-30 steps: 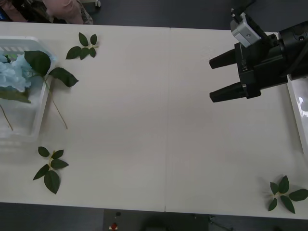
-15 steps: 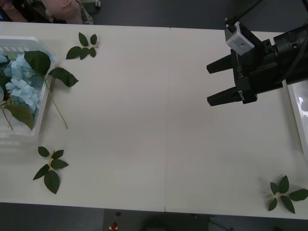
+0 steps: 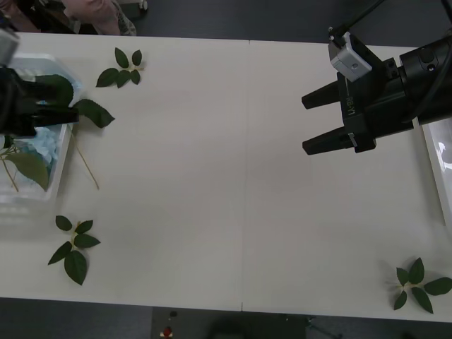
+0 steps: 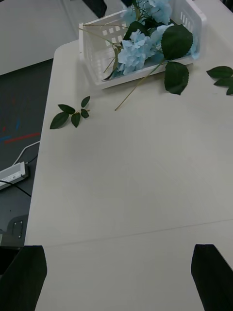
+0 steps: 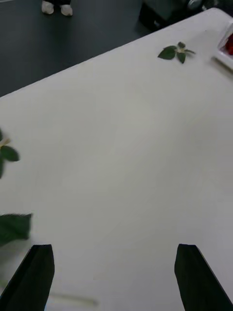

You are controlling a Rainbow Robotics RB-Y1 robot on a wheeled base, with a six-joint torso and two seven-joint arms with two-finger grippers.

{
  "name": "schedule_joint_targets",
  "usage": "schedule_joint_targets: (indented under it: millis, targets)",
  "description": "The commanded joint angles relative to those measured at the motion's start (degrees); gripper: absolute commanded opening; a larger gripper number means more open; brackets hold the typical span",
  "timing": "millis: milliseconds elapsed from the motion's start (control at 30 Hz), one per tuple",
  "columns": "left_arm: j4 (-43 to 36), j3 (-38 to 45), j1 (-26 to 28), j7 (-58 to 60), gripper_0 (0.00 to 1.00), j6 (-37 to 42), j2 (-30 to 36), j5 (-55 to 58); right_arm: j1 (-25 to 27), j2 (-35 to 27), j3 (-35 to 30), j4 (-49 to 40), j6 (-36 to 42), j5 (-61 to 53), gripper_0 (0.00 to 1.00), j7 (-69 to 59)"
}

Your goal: Put the red flowers into the right box and the blue flowers into the left box

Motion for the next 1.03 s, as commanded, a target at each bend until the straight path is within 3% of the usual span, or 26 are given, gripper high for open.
schedule_joint_targets:
  millis: [33,200,300,567,1033]
  targets:
    - [-7.30,-10.33,0.66,3.31,0.72,-10.34,-2.36,-4.94,-0.28,0.10,-0.40,-0.94,-0.06,0.01,0.88,1.34]
    - [-15.47,-23.87,-4.09,8.58,0.73,-22.56,4.06,-6.08,-0.28,0.10,-0.40,-0.94,-0.06,0.01,0.88,1.34]
    - [-18.72,-27.38,-6.37,10.69,0.74,-26.51,6.43,-5.20,-0.28,0.10,-0.40,-0.94,-0.06,0.01,0.88,1.34]
    - [-23.91,-27.47,-8.22,10.25,0.75,-28.97,8.45,-1.16,-0.28,0.10,-0.40,-0.94,-0.06,0.01,0.88,1.34]
    - [-24.00,-27.47,-8.04,9.64,0.75,-28.89,7.13,-2.04,-0.28,0.10,-0.40,-0.94,-0.06,0.01,0.88,1.34]
